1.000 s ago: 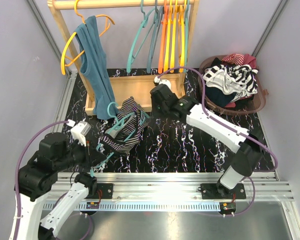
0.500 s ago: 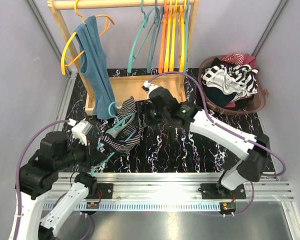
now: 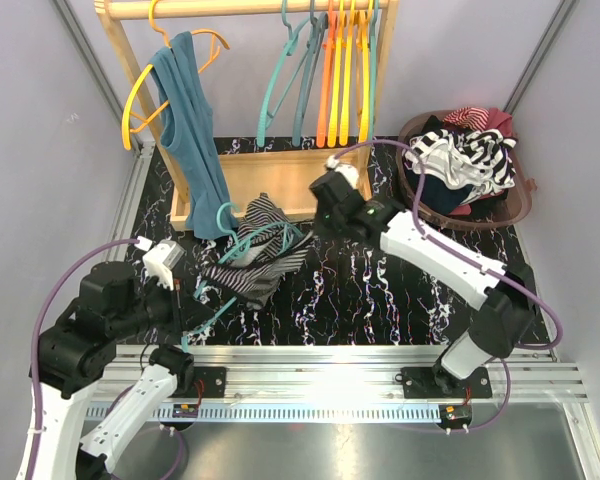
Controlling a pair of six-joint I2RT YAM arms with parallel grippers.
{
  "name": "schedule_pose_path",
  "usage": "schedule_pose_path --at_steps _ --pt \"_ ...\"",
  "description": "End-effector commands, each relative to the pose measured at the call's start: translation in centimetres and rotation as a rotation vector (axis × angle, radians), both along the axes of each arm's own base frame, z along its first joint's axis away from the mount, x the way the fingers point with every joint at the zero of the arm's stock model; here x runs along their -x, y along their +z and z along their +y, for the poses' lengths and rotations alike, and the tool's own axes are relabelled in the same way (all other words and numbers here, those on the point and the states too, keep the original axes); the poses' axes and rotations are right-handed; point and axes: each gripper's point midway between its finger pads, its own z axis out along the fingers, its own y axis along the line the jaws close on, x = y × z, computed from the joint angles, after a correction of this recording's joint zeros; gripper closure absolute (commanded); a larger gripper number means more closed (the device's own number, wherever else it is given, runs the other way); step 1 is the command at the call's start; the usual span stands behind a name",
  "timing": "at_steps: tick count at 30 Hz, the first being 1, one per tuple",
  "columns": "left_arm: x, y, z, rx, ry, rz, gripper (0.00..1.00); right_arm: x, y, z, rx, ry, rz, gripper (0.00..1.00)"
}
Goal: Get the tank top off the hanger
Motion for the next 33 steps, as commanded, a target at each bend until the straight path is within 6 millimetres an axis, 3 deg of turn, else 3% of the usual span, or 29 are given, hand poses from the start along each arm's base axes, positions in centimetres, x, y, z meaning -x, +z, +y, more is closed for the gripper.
schedule_pose_path --at_steps 1,3,4,6,7,9,11,13,14,16,17,18,20,21,23,24,25,30,31,33 --pt "0.0 2.5 -0.4 0.054 -0.012 -0.088 1.00 -2.1 -2.0 -5.1 0.038 -0.185 0.041 1.00" --pt "0.0 3.0 -0.5 0.067 -0.016 -0.103 1.00 -2.4 -3.7 -5.2 0.037 -0.167 0.097 0.97" --pt "-0.1 3.1 -0.6 0.072 -0.017 -0.110 1.00 -2.3 -4.4 -4.9 0.035 -0.148 0.124 0.91" --pt "-0.1 3.5 -0.8 0.086 -0.020 -0.121 1.00 -1.3 -5.7 -3.6 0.020 -0.079 0.202 0.76" --pt "-0.2 3.6 -0.8 0.088 -0.021 -0.124 1.00 -0.8 -6.2 -3.1 0.006 -0.051 0.229 0.61" --pt "-0.3 3.6 -1.0 0.096 -0.027 -0.130 1.00 0.6 -6.3 -2.4 -0.036 0.000 0.268 0.46" --pt "-0.4 3.5 -1.0 0.100 -0.027 -0.141 1.00 1.4 -5.2 -2.0 -0.094 0.020 0.251 0.27" --pt "-0.5 2.6 -1.1 0.102 -0.025 -0.137 1.00 2.8 -2.4 -2.7 -0.175 0.022 0.216 0.12" --pt "-0.8 2.4 -1.2 0.110 -0.022 -0.144 1.00 3.5 0.4 -3.2 -0.234 0.025 0.163 0.08" --pt "-0.7 0.6 -1.6 0.117 -0.037 -0.110 1.00 4.6 2.5 -3.4 -0.339 -0.004 0.153 0.02" --pt "-0.6 -0.9 -2.1 0.129 -0.065 -0.071 1.00 5.9 5.3 -3.6 -0.436 0.016 0.123 0.00" --pt "-0.4 -1.4 -2.5 0.141 -0.085 -0.055 1.00 6.6 4.9 -3.7 -0.480 0.005 0.143 0.00" --pt "0.3 -2.8 -3.0 0.157 -0.134 -0.026 1.00 7.5 7.7 -3.3 -0.664 -0.027 0.153 0.00" --pt "0.5 -3.0 -3.1 0.157 -0.148 -0.023 1.00 7.9 6.4 -3.3 -0.693 -0.053 0.191 0.00" --pt "0.8 -3.4 -3.3 0.160 -0.188 -0.038 1.00 8.2 7.6 -2.7 -0.853 -0.100 0.245 0.00" --pt "1.1 -3.5 -3.5 0.169 -0.208 -0.036 1.00 8.4 6.0 -2.6 -0.873 -0.130 0.291 0.00" --pt "1.1 -3.4 -3.6 0.173 -0.215 -0.047 1.00 8.1 6.8 -2.1 -0.959 -0.155 0.326 0.00" --pt "1.2 -3.5 -4.5 0.219 -0.275 -0.068 1.00 8.2 5.0 -0.5 -1.048 -0.191 0.479 0.00" --pt "1.2 -3.5 -4.6 0.224 -0.285 -0.076 1.00 8.0 6.1 0.1 -1.099 -0.175 0.477 0.00" --pt "1.3 -3.8 -4.7 0.223 -0.300 -0.071 1.00 7.6 6.0 0.8 -1.108 -0.181 0.493 0.00"
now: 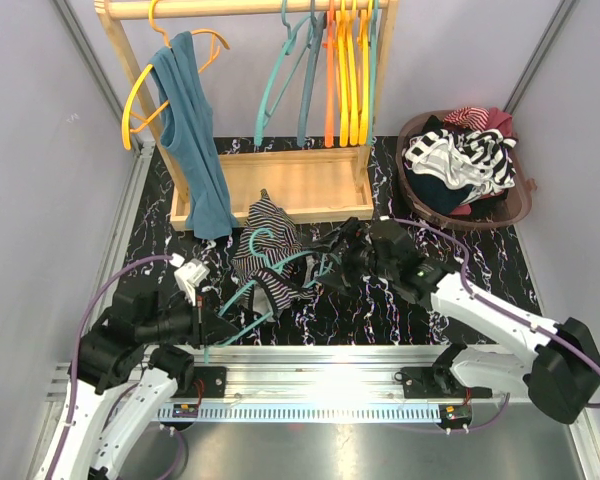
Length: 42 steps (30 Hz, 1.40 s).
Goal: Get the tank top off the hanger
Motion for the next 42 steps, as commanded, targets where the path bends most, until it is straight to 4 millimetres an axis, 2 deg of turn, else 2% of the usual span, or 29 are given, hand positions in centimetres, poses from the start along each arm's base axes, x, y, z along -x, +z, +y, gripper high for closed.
schedule_pose_path --at_steps 1,4,6,7,10,11,13,14,15,16,18,19,20,21,23,24,26,27,28,29,30,31,32,33,35,36,39,40,42 --pt "0.0 1.8 -1.3 0.071 -0.097 -0.101 1.00 -0.6 6.3 2.5 -0.244 0.004 -0.038 0.00" --pt "0.0 1.5 -1.2 0.055 -0.102 -0.103 1.00 -0.9 6.6 3.5 -0.272 -0.006 -0.029 0.00" --pt "0.0 1.6 -1.3 0.060 -0.111 -0.110 1.00 -1.1 5.9 4.3 -0.258 0.004 0.000 0.00" --pt "-0.1 1.8 -1.4 0.063 -0.114 -0.117 1.00 -1.0 5.0 5.0 -0.245 0.015 0.023 0.03" --pt "-0.1 2.4 -1.7 0.083 -0.127 -0.127 1.00 -1.1 4.4 6.2 -0.254 0.034 0.028 0.17" --pt "-0.1 2.4 -1.7 0.089 -0.132 -0.129 1.00 -1.3 4.1 6.2 -0.260 0.028 0.023 0.36" --pt "-0.2 2.3 -1.8 0.084 -0.137 -0.132 1.00 -1.4 5.1 6.0 -0.285 0.014 -0.019 0.59" --pt "-0.2 2.1 -1.8 0.082 -0.137 -0.131 1.00 -1.7 5.3 5.6 -0.282 -0.008 -0.040 0.77" --pt "-0.3 2.1 -1.9 0.082 -0.139 -0.133 1.00 -1.7 5.1 5.2 -0.260 -0.020 -0.047 0.89" --pt "-0.4 2.1 -1.9 0.084 -0.139 -0.140 0.99 -1.9 6.1 4.5 -0.264 -0.049 -0.081 0.99" --pt "-0.8 2.0 -1.9 0.081 -0.128 -0.153 0.76 -2.0 6.4 3.5 -0.232 -0.079 -0.118 1.00" --pt "-1.1 2.2 -2.0 0.087 -0.120 -0.165 0.69 -2.1 7.6 2.6 -0.238 -0.117 -0.162 1.00" --pt "-1.3 2.3 -2.0 0.091 -0.113 -0.176 0.51 -2.2 8.2 2.1 -0.232 -0.132 -0.185 1.00" --pt "-1.6 2.5 -2.1 0.095 -0.102 -0.187 0.39 -2.3 8.3 1.5 -0.209 -0.144 -0.219 1.00" --pt "-2.4 3.2 -2.1 0.102 -0.082 -0.226 0.11 -2.4 10.9 0.0 -0.209 -0.190 -0.309 1.00" --pt "-2.7 3.4 -2.1 0.099 -0.071 -0.235 0.01 -2.4 10.8 -0.6 -0.150 -0.187 -0.352 1.00" --pt "-3.4 4.2 -2.1 0.102 -0.056 -0.278 0.01 -2.2 14.1 -1.7 -0.149 -0.205 -0.455 1.00" --pt "-3.7 4.3 -2.2 0.100 -0.053 -0.283 0.01 -2.1 13.9 -2.1 -0.076 -0.181 -0.508 1.00" --pt "-3.9 4.8 -2.2 0.101 -0.054 -0.309 0.01 -1.8 14.9 -2.4 -0.054 -0.159 -0.552 1.00" --pt "-4.2 5.0 -2.2 0.103 -0.047 -0.314 0.01 -1.5 17.9 -2.6 -0.053 -0.148 -0.622 1.00" --pt "-4.4 5.5 -2.4 0.116 -0.053 -0.332 0.01 -1.3 17.0 -3.1 0.077 -0.098 -0.671 1.00" --pt "-4.4 5.8 -2.6 0.125 -0.058 -0.337 0.01 -1.1 17.6 -3.3 0.124 -0.066 -0.703 1.00" --pt "-4.5 6.1 -2.6 0.129 -0.058 -0.347 0.01 -0.6 20.2 -3.6 0.125 -0.053 -0.765 1.00" --pt "-4.6 6.5 -2.7 0.132 -0.061 -0.356 0.01 -0.3 19.9 -4.1 0.205 -0.003 -0.816 1.00" --pt "-4.6 7.0 -3.1 0.146 -0.085 -0.362 0.01 0.5 21.9 -4.8 0.225 0.020 -0.881 1.00" --pt "-4.7 7.1 -3.3 0.149 -0.098 -0.354 0.01 0.8 21.9 -5.2 0.257 0.040 -0.903 1.00" --pt "-5.1 8.4 -4.2 0.169 -0.151 -0.369 0.01 1.9 23.7 -6.3 0.274 0.056 -0.982 0.94" --pt "-5.2 9.4 -4.4 0.173 -0.172 -0.400 0.01 2.2 24.6 -6.6 0.275 0.056 -1.001 0.94" --pt "-6.1 9.9 -5.1 0.163 -0.202 -0.395 0.01 2.3 24.4 -7.3 0.302 0.051 -0.982 0.97"
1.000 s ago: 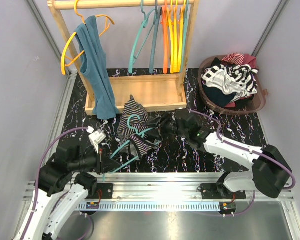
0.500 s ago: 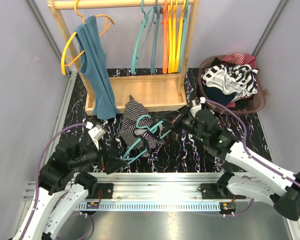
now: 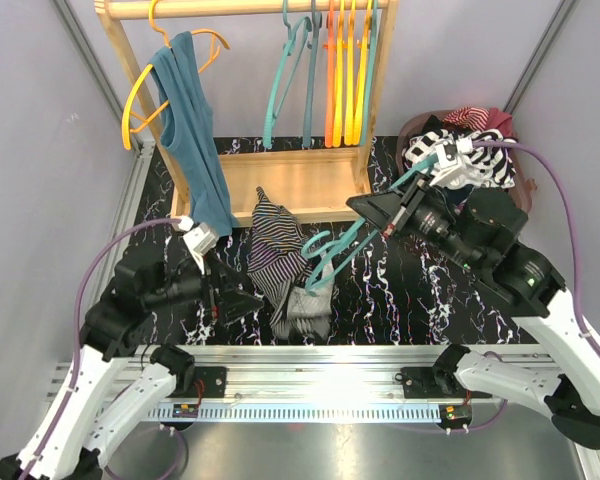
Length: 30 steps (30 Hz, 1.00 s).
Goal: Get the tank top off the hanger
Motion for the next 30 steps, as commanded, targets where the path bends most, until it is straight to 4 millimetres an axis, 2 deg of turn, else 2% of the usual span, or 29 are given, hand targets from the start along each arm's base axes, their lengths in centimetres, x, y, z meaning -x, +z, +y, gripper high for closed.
schedule_pose_path --at_steps 1,3,4,5,7,8,10,11,13,16,19,20,21,24,30 --pt "-1.0 5.0 -1.6 0.048 -0.107 -0.169 0.01 0.3 0.0 -2.2 0.102 -0.054 -0.056 1.00" --pt "-1.4 5.4 -2.6 0.033 -0.152 -0.175 0.01 0.1 0.1 -3.4 0.045 -0.122 -0.017 1.00" --pt "-1.6 6.1 -2.9 0.027 -0.168 -0.211 0.01 -0.2 0.4 -4.8 0.008 -0.194 -0.005 1.00" --pt "-1.8 6.0 -3.3 0.016 -0.183 -0.215 0.01 -0.6 -0.7 -5.1 -0.011 -0.228 0.040 1.00" --pt "-1.5 5.8 -4.7 -0.002 -0.257 -0.230 0.01 -0.6 -0.4 -5.8 -0.131 -0.275 0.095 1.00" --pt "-1.2 5.7 -5.2 -0.007 -0.285 -0.234 0.01 -0.9 -1.7 -5.7 -0.154 -0.292 0.141 1.00" --pt "0.4 5.1 -6.9 -0.012 -0.384 -0.245 0.01 -1.1 -2.1 -6.3 -0.310 -0.334 0.242 1.00" --pt "0.1 5.1 -7.0 -0.016 -0.371 -0.257 0.01 -1.0 -2.5 -6.7 -0.311 -0.348 0.241 1.00" --pt "1.0 4.5 -7.8 -0.024 -0.408 -0.272 0.01 -0.9 -2.9 -7.5 -0.420 -0.379 0.306 1.00" --pt "1.9 4.0 -8.5 -0.020 -0.433 -0.275 0.01 -0.7 -3.4 -8.3 -0.472 -0.411 0.368 1.00" --pt "2.3 3.7 -9.1 -0.011 -0.433 -0.282 0.01 -0.3 -3.2 -8.4 -0.541 -0.400 0.417 1.00" --pt "1.9 3.6 -9.2 -0.017 -0.410 -0.289 0.01 -0.4 -3.9 -8.0 -0.572 -0.392 0.447 1.00" --pt "1.9 3.4 -9.4 -0.024 -0.404 -0.291 0.01 -0.3 -3.4 -7.9 -0.613 -0.374 0.448 1.00" --pt "0.9 2.8 -9.3 -0.058 -0.343 -0.302 0.01 -0.1 -4.1 -7.5 -0.645 -0.355 0.493 1.00" --pt "0.7 3.8 -9.6 -0.019 -0.326 -0.345 0.01 0.2 -4.3 -7.1 -0.726 -0.313 0.539 1.00"
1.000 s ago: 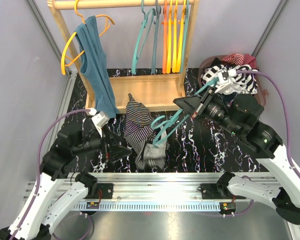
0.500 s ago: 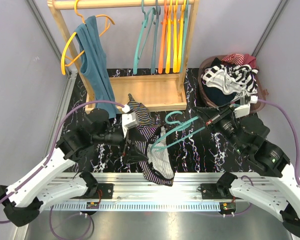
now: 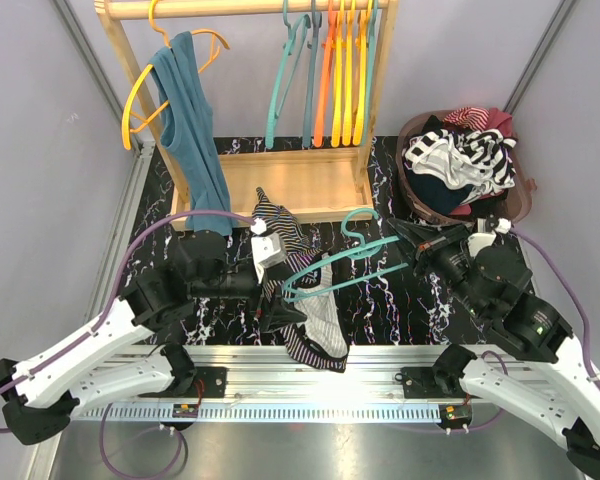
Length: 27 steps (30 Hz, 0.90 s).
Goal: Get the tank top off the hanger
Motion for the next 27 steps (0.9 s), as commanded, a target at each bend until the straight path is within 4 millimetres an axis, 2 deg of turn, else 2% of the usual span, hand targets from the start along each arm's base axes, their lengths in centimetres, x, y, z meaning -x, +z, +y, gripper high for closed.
schedule_pose_path --at_steps 1,2,3,4,6,7,8,10,11,12,19,20,21,22,24,25,27 --pt "-0.7 2.8 -0.8 0.098 0.014 -0.089 0.01 0.2 2.2 0.2 -0.172 0.013 -0.014 1.00" --pt "-0.6 2.6 -1.0 0.091 0.001 -0.082 0.03 0.1 1.7 0.4 -0.188 0.013 -0.004 1.00" --pt "-0.4 2.4 -1.1 0.081 -0.007 -0.078 0.05 0.1 2.1 0.4 -0.209 0.017 -0.017 1.00" --pt "-0.3 2.4 -1.2 0.079 -0.013 -0.078 0.14 0.0 1.9 0.5 -0.213 0.019 -0.014 1.00" --pt "-0.2 2.4 -1.1 0.079 -0.020 -0.075 0.25 0.1 1.9 0.6 -0.212 0.026 -0.012 1.00" --pt "-0.1 2.3 -1.1 0.078 -0.022 -0.076 0.40 0.2 1.9 0.7 -0.212 0.032 -0.012 1.00" --pt "-0.1 2.4 -1.1 0.077 -0.022 -0.075 0.48 0.2 2.0 0.7 -0.216 0.034 -0.016 1.00" --pt "-0.1 2.2 -0.9 0.067 -0.021 -0.077 0.73 0.2 2.3 0.5 -0.224 0.028 -0.027 1.00" --pt "-0.1 2.2 -0.8 0.065 -0.016 -0.081 0.97 0.2 2.4 0.4 -0.221 0.024 -0.034 1.00" --pt "-0.1 2.0 -0.6 0.059 -0.009 -0.081 1.00 0.2 2.4 0.3 -0.217 0.019 -0.035 1.00" --pt "-0.7 2.1 0.7 0.054 0.062 -0.107 1.00 0.6 2.2 -0.3 -0.208 0.013 -0.041 1.00" --pt "-0.9 2.0 0.8 0.046 0.081 -0.109 1.00 0.7 2.4 -0.2 -0.207 0.019 -0.048 0.93" --pt "-1.1 1.9 1.1 0.033 0.103 -0.101 1.00 0.7 2.3 -0.3 -0.201 0.017 -0.050 0.78" --pt "-2.0 1.6 1.5 0.010 0.157 -0.104 1.00 0.8 2.7 -0.3 -0.200 0.019 -0.057 0.43" --pt "-2.6 0.9 2.6 -0.045 0.223 -0.083 1.00 0.9 2.4 -0.5 -0.162 0.018 -0.052 0.07" --pt "-3.8 0.7 3.5 -0.078 0.316 -0.083 1.00 1.0 2.9 -0.9 -0.156 0.006 -0.062 0.00" --pt "-4.0 0.0 5.1 -0.156 0.396 -0.028 1.00 1.1 2.5 -1.7 -0.108 -0.024 -0.050 0.00"
